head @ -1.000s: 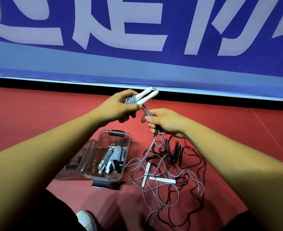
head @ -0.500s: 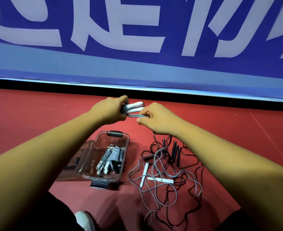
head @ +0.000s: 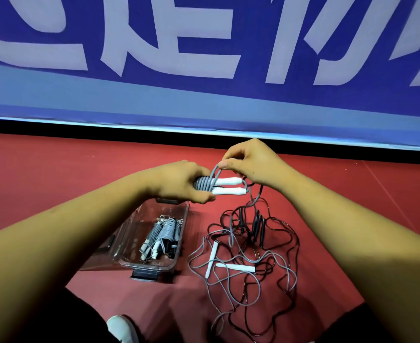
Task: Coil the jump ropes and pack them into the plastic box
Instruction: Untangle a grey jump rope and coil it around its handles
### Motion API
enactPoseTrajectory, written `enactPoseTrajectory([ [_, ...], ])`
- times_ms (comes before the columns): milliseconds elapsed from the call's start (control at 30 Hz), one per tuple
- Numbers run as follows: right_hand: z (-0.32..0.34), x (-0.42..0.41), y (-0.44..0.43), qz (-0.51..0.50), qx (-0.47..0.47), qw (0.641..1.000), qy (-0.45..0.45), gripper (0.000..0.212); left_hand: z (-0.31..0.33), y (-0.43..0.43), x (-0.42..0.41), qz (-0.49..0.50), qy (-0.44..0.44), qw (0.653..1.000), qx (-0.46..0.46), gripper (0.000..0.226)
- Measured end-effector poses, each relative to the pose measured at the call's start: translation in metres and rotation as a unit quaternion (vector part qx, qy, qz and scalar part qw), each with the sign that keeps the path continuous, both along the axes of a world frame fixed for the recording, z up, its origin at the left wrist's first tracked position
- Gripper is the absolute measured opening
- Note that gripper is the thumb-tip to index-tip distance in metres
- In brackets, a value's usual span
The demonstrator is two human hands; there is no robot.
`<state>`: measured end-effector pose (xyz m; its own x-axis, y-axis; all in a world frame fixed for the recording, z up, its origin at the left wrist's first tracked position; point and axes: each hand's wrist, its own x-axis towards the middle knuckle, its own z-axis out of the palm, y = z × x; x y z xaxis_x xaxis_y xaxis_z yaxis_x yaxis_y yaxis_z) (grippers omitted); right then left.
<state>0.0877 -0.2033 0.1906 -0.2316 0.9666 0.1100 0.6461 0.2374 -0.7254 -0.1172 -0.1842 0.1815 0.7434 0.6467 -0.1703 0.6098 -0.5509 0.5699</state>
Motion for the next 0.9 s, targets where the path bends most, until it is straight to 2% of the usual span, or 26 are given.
enactPoseTrajectory([
  [67, -0.003, 0.003, 0.000, 0.009, -0.016, 0.999, 0.027, 0.007, 0.001, -0.001, -0.003, 0.020, -0.085, 0.992, -0.094, 0.013],
  [133, -0.006, 0.006, -0.002, 0.012, -0.081, 0.993, 0.089, 0.026, 0.001, 0.000, -0.007, 0.036, -0.165, 0.974, -0.148, 0.016],
  [200, -0.011, 0.007, -0.004, 0.024, -0.150, 0.974, 0.169, 0.032, 0.004, -0.002, -0.007, 0.054, -0.227, 0.956, -0.180, 0.028],
  [267, -0.015, 0.004, -0.002, 0.037, -0.184, 0.958, 0.215, 0.022, 0.008, -0.003, -0.005, 0.076, -0.279, 0.938, -0.189, 0.038],
  [333, -0.017, 0.000, 0.002, 0.050, -0.191, 0.951, 0.239, 0.022, 0.010, 0.000, -0.002, 0.114, -0.322, 0.922, -0.183, 0.035],
  [533, -0.018, -0.006, 0.008, 0.055, -0.164, 0.970, 0.172, 0.020, 0.009, 0.017, -0.004, 0.220, -0.400, 0.871, -0.182, 0.014],
  [800, -0.021, -0.004, 0.006, 0.045, -0.170, 0.980, 0.092, 0.014, 0.011, 0.023, -0.004, 0.303, -0.395, 0.855, -0.145, 0.005],
  [900, -0.032, 0.005, 0.000, 0.038, -0.204, 0.977, 0.041, 0.017, 0.016, 0.037, -0.017, 0.366, -0.443, 0.808, -0.126, 0.011],
])
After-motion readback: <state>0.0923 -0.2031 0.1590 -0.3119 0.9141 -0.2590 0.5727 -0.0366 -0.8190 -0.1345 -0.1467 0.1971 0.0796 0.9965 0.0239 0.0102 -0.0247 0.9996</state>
